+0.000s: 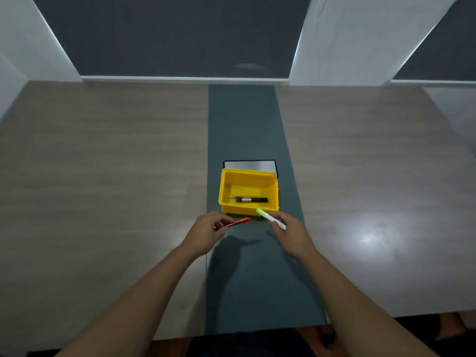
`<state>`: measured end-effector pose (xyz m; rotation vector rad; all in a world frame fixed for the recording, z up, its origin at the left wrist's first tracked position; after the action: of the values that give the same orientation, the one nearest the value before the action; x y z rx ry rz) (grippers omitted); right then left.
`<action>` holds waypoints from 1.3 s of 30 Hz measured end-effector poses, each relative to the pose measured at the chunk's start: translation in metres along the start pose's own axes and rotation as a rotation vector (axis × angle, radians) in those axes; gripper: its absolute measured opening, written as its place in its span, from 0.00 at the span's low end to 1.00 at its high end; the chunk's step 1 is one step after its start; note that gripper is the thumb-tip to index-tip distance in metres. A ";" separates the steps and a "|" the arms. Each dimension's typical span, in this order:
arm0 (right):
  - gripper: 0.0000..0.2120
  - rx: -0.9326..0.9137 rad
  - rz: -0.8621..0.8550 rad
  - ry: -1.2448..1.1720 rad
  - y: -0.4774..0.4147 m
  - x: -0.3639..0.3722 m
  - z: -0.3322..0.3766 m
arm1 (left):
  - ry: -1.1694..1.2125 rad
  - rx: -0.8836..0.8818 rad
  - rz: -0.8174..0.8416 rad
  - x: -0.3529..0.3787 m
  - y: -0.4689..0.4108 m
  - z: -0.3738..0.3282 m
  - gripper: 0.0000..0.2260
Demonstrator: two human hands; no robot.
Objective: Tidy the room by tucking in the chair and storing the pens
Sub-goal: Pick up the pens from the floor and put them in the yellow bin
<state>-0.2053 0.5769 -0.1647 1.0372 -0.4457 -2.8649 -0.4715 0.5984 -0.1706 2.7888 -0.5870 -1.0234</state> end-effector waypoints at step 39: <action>0.31 0.623 0.149 -0.049 -0.161 0.034 -0.111 | 0.396 -0.481 -0.091 0.043 -0.111 0.028 0.23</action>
<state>-0.1546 0.6985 -0.3134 0.9349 -1.4134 -2.6668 -0.4238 0.6843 -0.2438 2.4900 -0.1385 -0.5061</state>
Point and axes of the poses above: each hand's wrist, its own y-axis away from the middle knuckle, its own x-axis out of the palm, z = x × y, the point moved 6 cm from there along -y, towards the middle knuckle, and after that the axes turned 2 degrees about x, right-handed, at the moved point
